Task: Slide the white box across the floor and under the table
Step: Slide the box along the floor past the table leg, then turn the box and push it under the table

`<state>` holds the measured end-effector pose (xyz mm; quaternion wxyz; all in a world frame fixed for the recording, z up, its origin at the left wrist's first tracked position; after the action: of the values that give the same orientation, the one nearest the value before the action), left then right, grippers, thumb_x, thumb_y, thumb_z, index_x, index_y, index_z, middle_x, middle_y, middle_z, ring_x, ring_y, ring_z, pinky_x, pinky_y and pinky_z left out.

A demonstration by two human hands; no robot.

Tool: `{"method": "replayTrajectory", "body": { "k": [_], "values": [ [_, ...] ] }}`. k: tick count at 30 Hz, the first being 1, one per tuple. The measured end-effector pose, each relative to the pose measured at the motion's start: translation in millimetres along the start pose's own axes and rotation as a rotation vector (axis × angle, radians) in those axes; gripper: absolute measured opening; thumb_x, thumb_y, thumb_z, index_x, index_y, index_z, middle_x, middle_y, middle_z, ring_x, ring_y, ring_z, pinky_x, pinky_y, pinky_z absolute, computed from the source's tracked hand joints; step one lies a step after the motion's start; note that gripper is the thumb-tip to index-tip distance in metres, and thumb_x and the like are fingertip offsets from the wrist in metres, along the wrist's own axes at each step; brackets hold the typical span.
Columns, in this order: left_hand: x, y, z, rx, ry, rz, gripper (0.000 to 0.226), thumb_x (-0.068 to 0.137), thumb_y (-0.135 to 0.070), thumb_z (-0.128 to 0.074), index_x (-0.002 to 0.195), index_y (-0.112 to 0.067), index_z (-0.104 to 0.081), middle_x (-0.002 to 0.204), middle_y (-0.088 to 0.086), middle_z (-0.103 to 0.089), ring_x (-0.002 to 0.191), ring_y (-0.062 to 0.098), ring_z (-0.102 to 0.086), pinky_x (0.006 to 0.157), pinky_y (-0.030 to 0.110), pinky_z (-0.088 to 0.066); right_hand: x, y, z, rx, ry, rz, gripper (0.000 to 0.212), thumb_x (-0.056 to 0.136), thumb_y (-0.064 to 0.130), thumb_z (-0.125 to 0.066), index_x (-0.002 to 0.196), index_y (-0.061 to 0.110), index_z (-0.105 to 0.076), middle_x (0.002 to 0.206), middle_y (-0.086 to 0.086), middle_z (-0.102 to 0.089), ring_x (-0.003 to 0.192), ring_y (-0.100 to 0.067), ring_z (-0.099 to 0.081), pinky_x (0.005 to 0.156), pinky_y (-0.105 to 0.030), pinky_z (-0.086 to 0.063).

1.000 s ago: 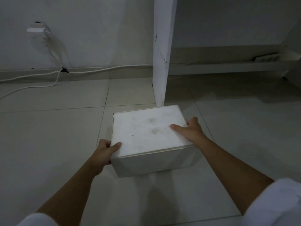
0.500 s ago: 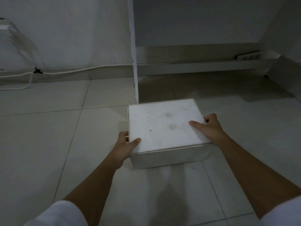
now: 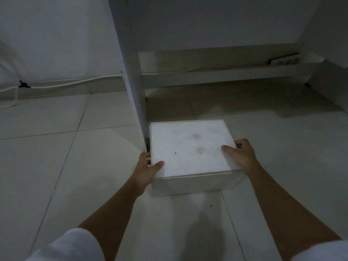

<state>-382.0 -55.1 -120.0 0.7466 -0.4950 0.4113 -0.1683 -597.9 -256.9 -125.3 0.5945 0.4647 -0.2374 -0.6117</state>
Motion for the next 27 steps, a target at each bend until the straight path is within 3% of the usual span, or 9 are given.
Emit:
{"method": "replayTrajectory", "body": {
  "k": [4, 6, 9, 13, 16, 18, 20, 22, 27],
  "values": [
    [5.2, 7.0, -1.1, -0.013, -0.007, 0.02, 0.048, 0.089, -0.015, -0.061, 0.131, -0.007, -0.038, 0.106, 0.008, -0.053, 0.099, 0.028, -0.056, 0.091, 0.045, -0.049, 5.3, -2.2, -5.1, -0.001, -0.011, 0.032, 0.046, 0.075, 0.023, -0.075, 0.112, 0.003, -0.056, 0.106, -0.009, -0.058, 0.089, -0.024, -0.056, 0.074, -0.031, -0.045],
    [3.5, 12.7, -2.0, -0.025, -0.022, 0.031, 0.048, 0.089, -0.014, -0.061, 0.131, -0.006, -0.038, 0.102, 0.007, -0.053, 0.098, 0.028, -0.056, 0.09, 0.046, -0.049, 3.2, -0.1, -8.2, -0.073, -0.019, 0.075, 0.053, 0.074, 0.033, -0.073, 0.116, 0.006, -0.057, 0.113, -0.009, -0.06, 0.096, -0.026, -0.058, 0.082, -0.034, -0.049],
    [1.8, 22.1, -3.9, -0.057, -0.046, 0.084, 0.051, 0.09, -0.016, -0.06, 0.134, -0.006, -0.036, 0.114, 0.013, -0.055, 0.101, 0.029, -0.057, 0.094, 0.049, -0.05, -4.3, 1.9, -11.3, -0.377, -0.039, 0.07, 0.068, 0.077, 0.056, -0.058, 0.133, 0.018, -0.049, 0.129, -0.018, -0.049, 0.115, -0.037, -0.053, 0.098, -0.045, -0.047],
    [0.4, 17.5, -4.1, -0.052, -0.075, 0.132, 0.051, 0.094, -0.03, -0.052, 0.137, -0.011, -0.033, 0.119, 0.01, -0.051, 0.103, 0.028, -0.053, 0.087, 0.041, -0.047, -25.1, 3.1, -18.8, -0.639, -0.198, 0.041, 0.065, 0.085, 0.057, -0.048, 0.141, 0.025, -0.036, 0.134, -0.024, -0.038, 0.121, -0.042, -0.04, 0.1, -0.048, -0.038],
    [7.8, 0.2, 0.0, 0.132, -0.156, -0.085, 0.059, 0.092, -0.032, -0.052, 0.142, -0.008, -0.032, 0.13, 0.008, -0.048, 0.125, 0.03, -0.048, 0.103, 0.036, -0.04, -50.2, -2.8, -31.2, -0.472, -0.45, 0.068, 0.073, 0.08, 0.046, -0.062, 0.138, 0.009, -0.036, 0.142, -0.023, -0.033, 0.126, -0.041, -0.034, 0.098, -0.051, -0.039],
    [13.4, -10.0, -0.7, 0.39, -0.122, -0.245, 0.066, 0.089, -0.037, -0.051, 0.146, -0.01, -0.031, 0.148, 0.012, -0.038, 0.14, 0.031, -0.034, 0.115, 0.041, -0.031, -65.3, -7.2, -40.8, -0.241, -0.573, -0.059, 0.075, 0.077, 0.04, -0.068, 0.134, 0.004, -0.035, 0.143, -0.023, -0.032, 0.127, -0.042, -0.034, 0.097, -0.053, -0.04],
    [13.7, -10.4, -4.8, 0.694, -0.047, -0.305, 0.063, 0.094, -0.035, -0.046, 0.149, -0.012, -0.025, 0.16, 0.013, -0.014, 0.149, 0.031, -0.012, 0.121, 0.04, -0.014, -76.2, -10.2, -52.8, -0.001, -0.59, -0.249, 0.074, 0.079, 0.037, -0.069, 0.132, 0.001, -0.033, 0.14, -0.024, -0.033, 0.124, -0.043, -0.037, 0.092, -0.053, -0.044],
    [14.5, -4.2, -5.8, 0.887, 0.014, -0.352, 0.061, 0.097, -0.035, -0.04, 0.15, -0.011, -0.021, 0.163, 0.011, -0.003, 0.15, 0.03, -0.003, 0.121, 0.039, -0.01, -80.0, -11.8, -64.9, 0.144, -0.564, -0.276, 0.07, 0.081, 0.031, -0.069, 0.129, -0.003, -0.031, 0.138, -0.025, -0.032, 0.121, -0.045, -0.041, 0.09, -0.053, -0.046],
    [5.1, 4.8, -4.8, 1.035, -0.035, -0.407, 0.062, 0.096, -0.042, -0.037, 0.15, -0.017, -0.023, 0.162, 0.01, -0.011, 0.145, 0.033, -0.017, 0.119, 0.042, -0.021, -67.1, -4.4, -68.7, 0.151, -0.509, -0.142, 0.07, 0.081, 0.018, -0.067, 0.135, -0.007, -0.029, 0.139, -0.028, -0.031, 0.122, -0.049, -0.04, 0.102, -0.052, -0.041]
  ]
}}
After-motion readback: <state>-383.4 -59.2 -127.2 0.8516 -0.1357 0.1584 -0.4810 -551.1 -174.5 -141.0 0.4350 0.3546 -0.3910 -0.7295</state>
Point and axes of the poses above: each hand's wrist, its own x-axis towards the middle knuckle, its own z-axis out of the back of the hand, y = z × x, the point moved 2 cm from there along x, towards the middle knuckle
